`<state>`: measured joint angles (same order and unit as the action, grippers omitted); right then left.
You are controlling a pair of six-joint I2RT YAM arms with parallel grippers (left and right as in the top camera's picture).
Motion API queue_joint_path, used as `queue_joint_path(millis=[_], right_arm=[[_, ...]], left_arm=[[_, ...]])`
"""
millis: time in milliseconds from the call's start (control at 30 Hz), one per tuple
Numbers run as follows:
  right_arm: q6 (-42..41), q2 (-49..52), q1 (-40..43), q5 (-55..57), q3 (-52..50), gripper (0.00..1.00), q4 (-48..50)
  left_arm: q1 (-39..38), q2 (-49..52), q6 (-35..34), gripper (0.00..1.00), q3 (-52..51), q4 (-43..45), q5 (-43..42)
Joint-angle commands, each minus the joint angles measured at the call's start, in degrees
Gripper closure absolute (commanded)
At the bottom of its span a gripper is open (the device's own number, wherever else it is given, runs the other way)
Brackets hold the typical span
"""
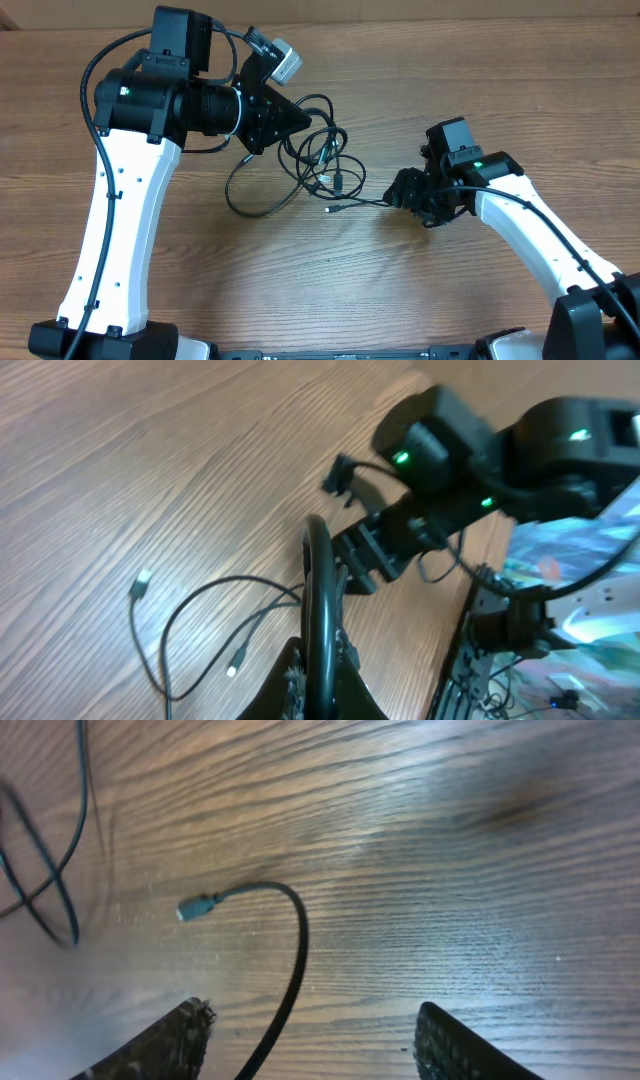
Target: Untangle cables
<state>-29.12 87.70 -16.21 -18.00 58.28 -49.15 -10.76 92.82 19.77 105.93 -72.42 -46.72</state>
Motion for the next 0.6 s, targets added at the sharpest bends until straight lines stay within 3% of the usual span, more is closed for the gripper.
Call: queue_joint_path(millis=[0, 167, 367, 567], right_arm=[[7.56, -1.57, 0.31, -1.79, 5.4, 0.34, 0.0], [16.13, -4.11, 0.13, -4.44, 13.09, 0.33, -0.72], [32.09, -6.38, 0.09, -22.32, 16.96, 0.34, -0.5], [38.69, -6.34, 0.09, -33.11, 16.83, 0.34, -0.61]], left_arm=[[0.24, -1.22, -0.7, 0.95, 1.62, -0.61, 2.82], [-0.02, -1.22, -0.68, 0.93, 1.53, -1.27, 2.8], [-0.17, -1.2, -0.48, 0.92, 1.53, -1.2, -0.98], [-0.2, -1.2, -0.46, 0.93, 1.53, -1.05, -6.12]])
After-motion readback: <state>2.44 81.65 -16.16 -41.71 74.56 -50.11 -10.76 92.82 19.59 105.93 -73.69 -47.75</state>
